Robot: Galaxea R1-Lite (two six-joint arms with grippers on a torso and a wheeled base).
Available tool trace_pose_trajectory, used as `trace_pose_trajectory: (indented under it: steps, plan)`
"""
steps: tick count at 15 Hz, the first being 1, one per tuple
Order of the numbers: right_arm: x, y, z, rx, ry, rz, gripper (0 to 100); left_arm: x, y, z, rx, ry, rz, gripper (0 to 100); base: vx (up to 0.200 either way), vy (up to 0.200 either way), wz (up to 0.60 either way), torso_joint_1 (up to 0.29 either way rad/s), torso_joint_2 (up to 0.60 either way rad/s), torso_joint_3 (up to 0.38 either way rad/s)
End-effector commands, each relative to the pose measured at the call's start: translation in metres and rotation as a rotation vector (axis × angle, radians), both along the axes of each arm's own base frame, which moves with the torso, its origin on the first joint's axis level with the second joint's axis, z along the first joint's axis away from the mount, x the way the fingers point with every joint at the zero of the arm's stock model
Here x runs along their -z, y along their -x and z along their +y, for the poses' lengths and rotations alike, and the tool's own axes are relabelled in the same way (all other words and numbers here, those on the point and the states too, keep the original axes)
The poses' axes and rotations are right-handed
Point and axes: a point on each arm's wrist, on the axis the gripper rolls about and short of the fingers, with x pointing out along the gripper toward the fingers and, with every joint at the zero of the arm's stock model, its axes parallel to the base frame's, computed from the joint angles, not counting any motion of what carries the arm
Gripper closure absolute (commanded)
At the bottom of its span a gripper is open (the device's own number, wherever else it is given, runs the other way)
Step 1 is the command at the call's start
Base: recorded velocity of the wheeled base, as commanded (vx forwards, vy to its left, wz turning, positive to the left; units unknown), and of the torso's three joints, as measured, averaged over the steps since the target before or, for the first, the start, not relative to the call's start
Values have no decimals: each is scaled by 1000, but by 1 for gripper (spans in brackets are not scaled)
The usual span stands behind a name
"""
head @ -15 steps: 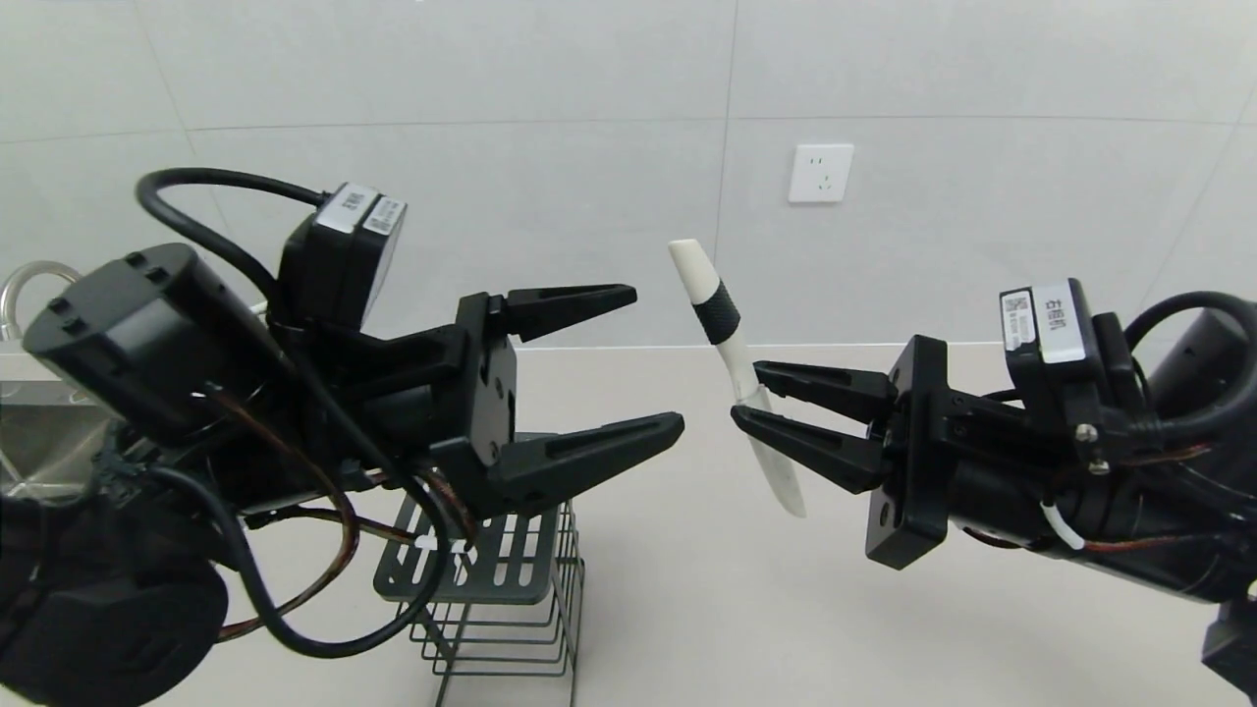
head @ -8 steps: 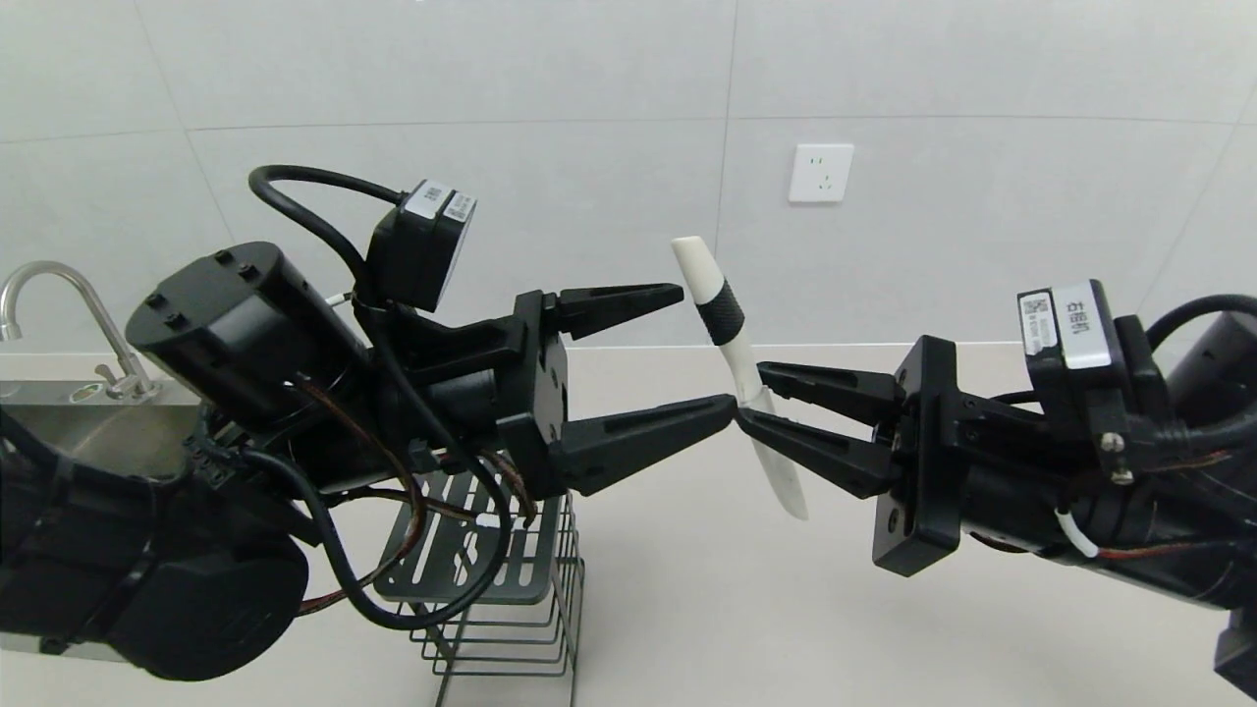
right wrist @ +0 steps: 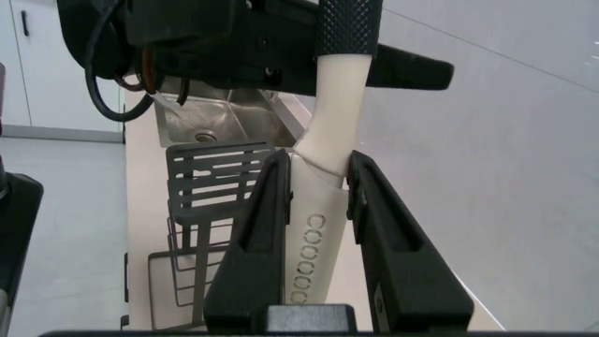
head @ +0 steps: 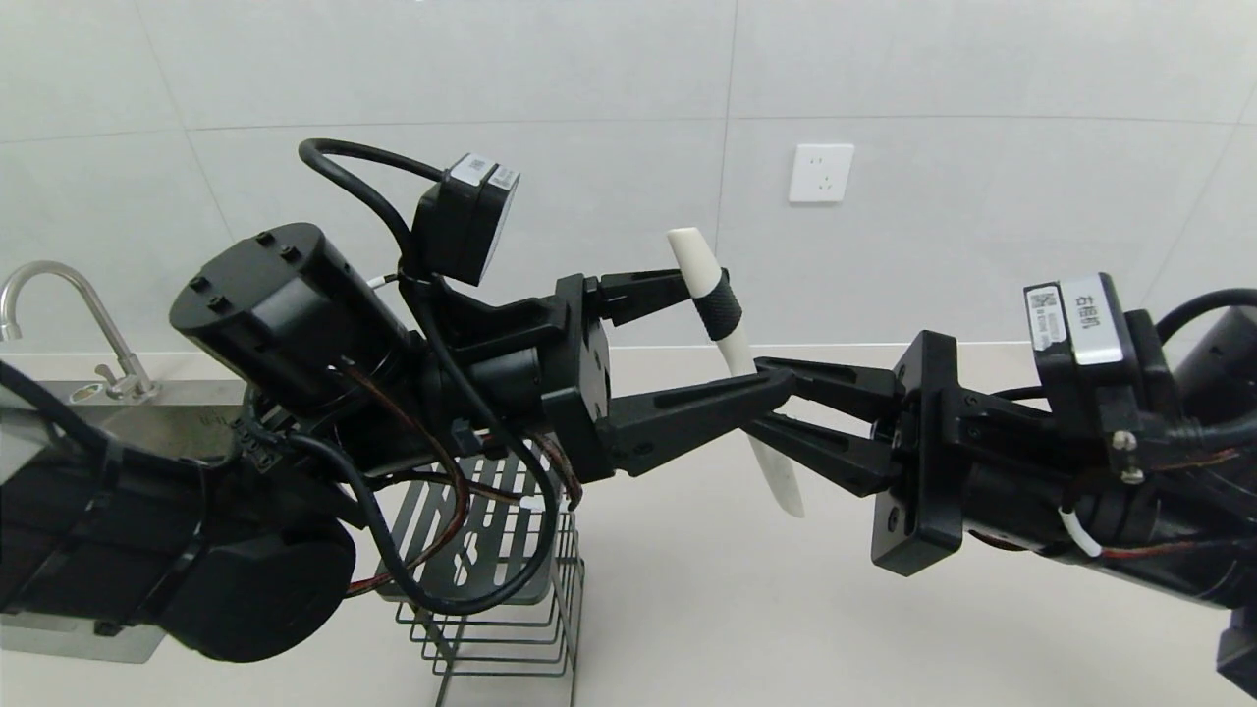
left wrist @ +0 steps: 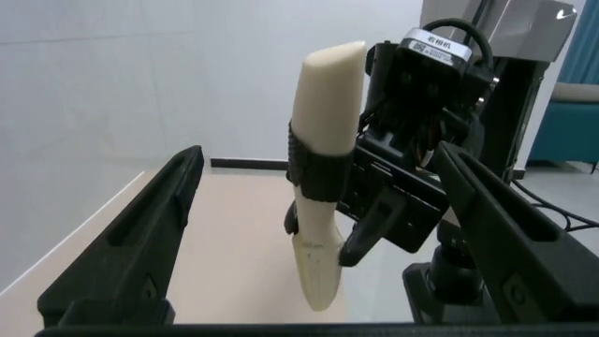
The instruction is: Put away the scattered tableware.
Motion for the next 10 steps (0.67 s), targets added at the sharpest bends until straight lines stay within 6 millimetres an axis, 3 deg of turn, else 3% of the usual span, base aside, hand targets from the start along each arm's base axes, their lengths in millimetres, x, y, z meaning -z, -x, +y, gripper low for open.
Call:
trace_pose_trajectory:
  steps: [1,5,6,10]
  plan:
    - [0,0,0,0,-1,-1,100,-4,0,-1,0,12,-8,0,0,0,0,0,0,0]
    - [-1,-1,0,2,-4,-4,100,-9,0,-4,3,28,-24,0,0,0,0,0,0,0]
    - [-3,-1,1,2,-7,-8,100,-9,-1,-4,3,26,-22,100,0,0,0,0,0,0]
    - [-6,-2,2,2,-16,-19,100,-9,0,-5,7,34,-31,100,0,0,0,0,0,0]
